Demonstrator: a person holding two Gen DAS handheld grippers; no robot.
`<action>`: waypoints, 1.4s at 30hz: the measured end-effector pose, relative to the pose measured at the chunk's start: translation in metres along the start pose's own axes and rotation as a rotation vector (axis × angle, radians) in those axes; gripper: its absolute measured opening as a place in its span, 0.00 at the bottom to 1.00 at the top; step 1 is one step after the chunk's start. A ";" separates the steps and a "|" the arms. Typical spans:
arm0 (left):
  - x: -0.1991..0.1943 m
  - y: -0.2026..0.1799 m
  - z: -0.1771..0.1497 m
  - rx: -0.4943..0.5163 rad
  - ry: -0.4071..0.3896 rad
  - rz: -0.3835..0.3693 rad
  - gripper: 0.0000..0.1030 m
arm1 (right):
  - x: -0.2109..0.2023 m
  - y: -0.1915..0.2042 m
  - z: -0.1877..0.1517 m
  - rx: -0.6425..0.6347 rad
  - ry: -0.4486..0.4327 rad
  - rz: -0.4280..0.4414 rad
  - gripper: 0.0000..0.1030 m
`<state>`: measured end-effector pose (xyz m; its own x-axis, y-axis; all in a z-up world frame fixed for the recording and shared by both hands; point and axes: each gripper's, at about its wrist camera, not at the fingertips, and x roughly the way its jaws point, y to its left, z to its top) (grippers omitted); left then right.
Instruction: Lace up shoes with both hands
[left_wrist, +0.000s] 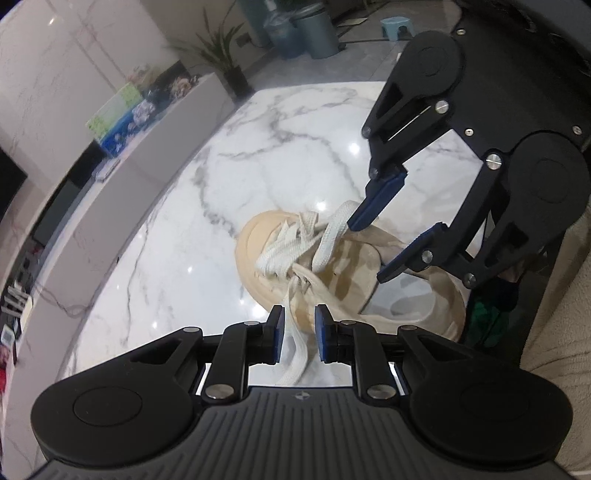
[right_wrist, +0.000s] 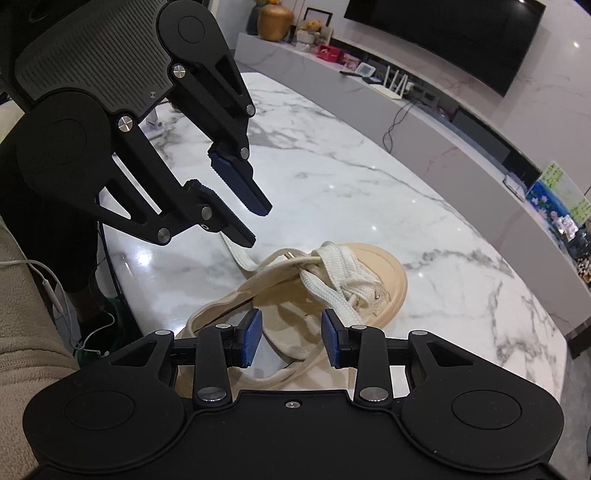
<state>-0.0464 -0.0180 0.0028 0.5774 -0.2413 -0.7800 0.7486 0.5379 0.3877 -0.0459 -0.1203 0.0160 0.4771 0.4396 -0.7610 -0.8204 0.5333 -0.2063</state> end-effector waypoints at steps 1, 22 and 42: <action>0.001 0.001 0.000 0.003 0.000 -0.003 0.23 | 0.000 -0.001 0.000 -0.001 -0.001 0.005 0.31; 0.032 0.001 0.006 0.305 0.011 -0.127 0.23 | -0.010 -0.009 0.007 -0.117 -0.049 0.013 0.31; 0.036 0.009 0.005 0.312 0.002 -0.140 0.23 | 0.025 0.019 0.020 -0.440 0.022 -0.022 0.02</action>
<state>-0.0171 -0.0263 -0.0195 0.4613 -0.2938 -0.8372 0.8845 0.2262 0.4080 -0.0433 -0.0843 0.0054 0.4933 0.4137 -0.7652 -0.8683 0.1822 -0.4613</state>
